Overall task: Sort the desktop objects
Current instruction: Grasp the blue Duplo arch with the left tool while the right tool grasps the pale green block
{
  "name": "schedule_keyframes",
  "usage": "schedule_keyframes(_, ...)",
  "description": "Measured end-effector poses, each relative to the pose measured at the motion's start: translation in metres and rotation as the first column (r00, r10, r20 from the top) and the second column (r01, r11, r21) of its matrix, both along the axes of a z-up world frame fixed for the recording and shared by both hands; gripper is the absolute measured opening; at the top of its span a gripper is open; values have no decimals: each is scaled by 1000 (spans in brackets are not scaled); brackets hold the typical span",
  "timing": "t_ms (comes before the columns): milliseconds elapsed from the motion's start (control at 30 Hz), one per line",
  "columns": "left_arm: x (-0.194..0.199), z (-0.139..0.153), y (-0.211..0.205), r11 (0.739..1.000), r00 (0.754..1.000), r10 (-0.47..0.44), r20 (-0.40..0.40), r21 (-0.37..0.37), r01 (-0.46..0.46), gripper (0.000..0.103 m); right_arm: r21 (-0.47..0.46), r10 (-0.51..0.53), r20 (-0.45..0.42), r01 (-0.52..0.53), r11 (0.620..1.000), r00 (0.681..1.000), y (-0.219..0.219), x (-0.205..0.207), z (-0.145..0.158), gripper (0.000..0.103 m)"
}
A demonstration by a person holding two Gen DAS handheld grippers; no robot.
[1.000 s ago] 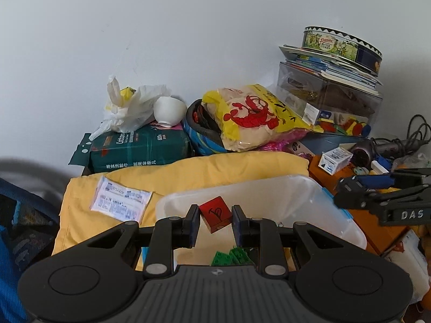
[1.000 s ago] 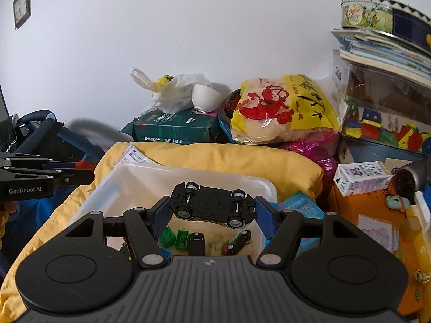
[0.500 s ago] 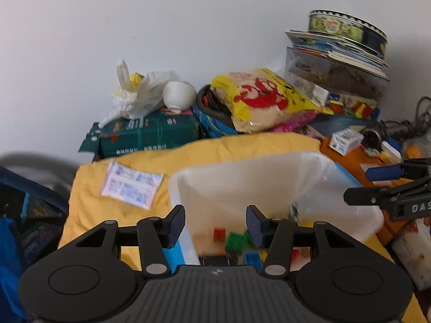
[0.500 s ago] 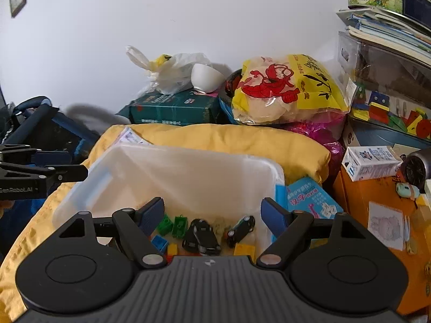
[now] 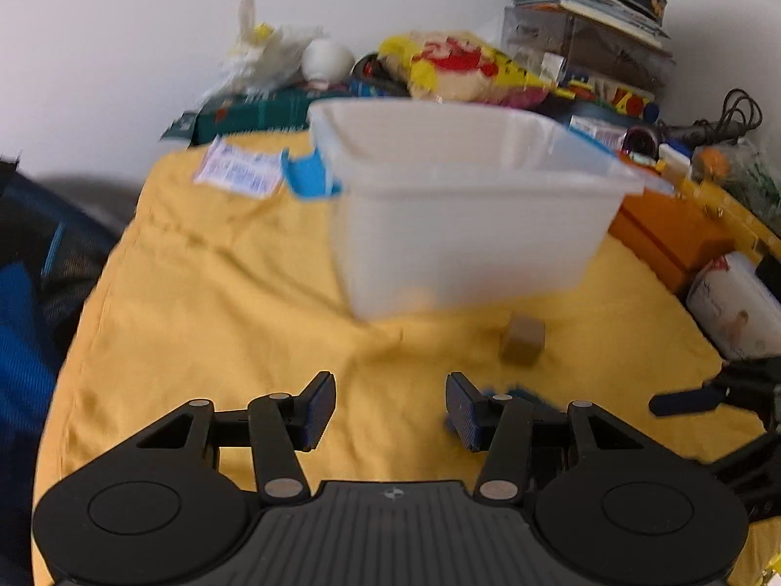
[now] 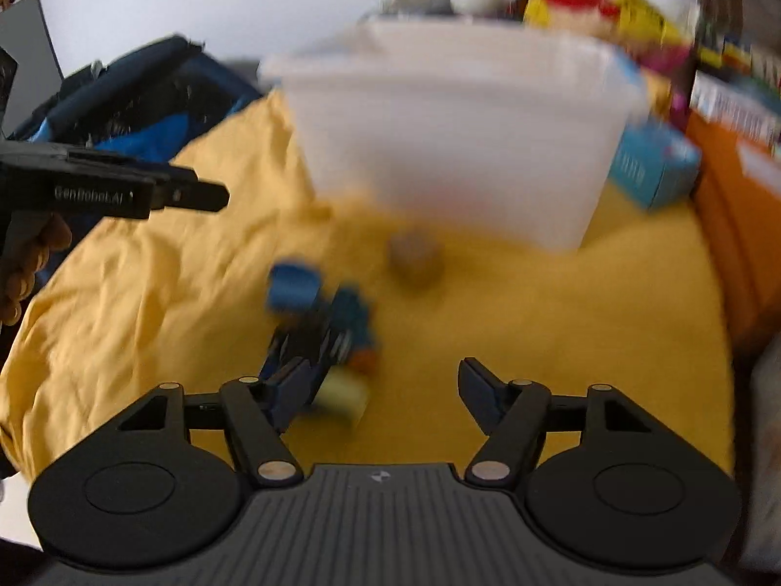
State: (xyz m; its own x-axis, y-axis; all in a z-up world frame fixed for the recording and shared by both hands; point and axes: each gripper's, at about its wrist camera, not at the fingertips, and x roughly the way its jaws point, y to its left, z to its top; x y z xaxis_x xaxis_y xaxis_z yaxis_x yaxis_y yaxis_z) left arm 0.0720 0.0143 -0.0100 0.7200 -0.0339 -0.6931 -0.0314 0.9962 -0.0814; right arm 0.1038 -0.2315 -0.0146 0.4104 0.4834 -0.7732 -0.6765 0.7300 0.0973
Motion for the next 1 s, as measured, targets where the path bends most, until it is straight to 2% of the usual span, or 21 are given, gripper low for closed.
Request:
schedule_keyframes(133, -14, -8, -1, 1000, 1000, 4, -21, -11, -4, 54, 4, -23, -38, 24, 1000, 999, 15, -16, -15, 76)
schedule_keyframes(300, -23, -6, -6, 1000, 1000, -8, -14, -2, 8, 54, -26, -37, -5, 37, 999, 999, 35, -19, -25, 76)
schedule_keyframes(333, -24, -6, -5, 1000, 1000, -6, -13, -6, 6, 54, -21, -28, -14, 28, 999, 999, 37, -18, -26, 71)
schedule_keyframes(367, -26, -6, -6, 1000, 1000, -3, -12, -8, 3, 54, -17, -16, -14, 16, 1000, 1000, 36, -19, -27, 63)
schedule_keyframes(433, -29, -7, -6, 1000, 1000, -1, -12, -6, 1, 54, 21, 48, -10, -47, 999, 999, 38, -23, -20, 54)
schedule_keyframes(500, -31, -9, -6, 1000, 1000, -1, -19, -8, 1, 54, 42, 122, 28, -123, 991, 992, 42, -34, -11, 54)
schedule_keyframes(567, -33, -12, -6, 1000, 1000, 0, -28, -10, 0, 54, 36, 158, 59, -160, 986, 986, 43, -41, -6, 62)
schedule_keyframes(700, -35, -19, -11, 999, 998, -26, -51, -20, 25, 54, -20, 89, 79, -88, 996, 993, 33, -37, -12, 62)
schedule_keyframes(833, -38, -26, -32, 991, 989, -130, -70, -52, 126, 54, -20, 37, 54, -36, 999, 998, 23, -30, -17, 60)
schedule_keyframes(933, -35, -38, -52, 983, 978, -186, -94, -28, 184, 54, -28, 34, 58, -32, 999, 998, 18, -30, -18, 60)
schedule_keyframes(1000, -28, -50, -59, 986, 979, -164, -118, 2, 166, 54, -34, 25, 60, -23, 999, 998, 13, -31, -18, 60)
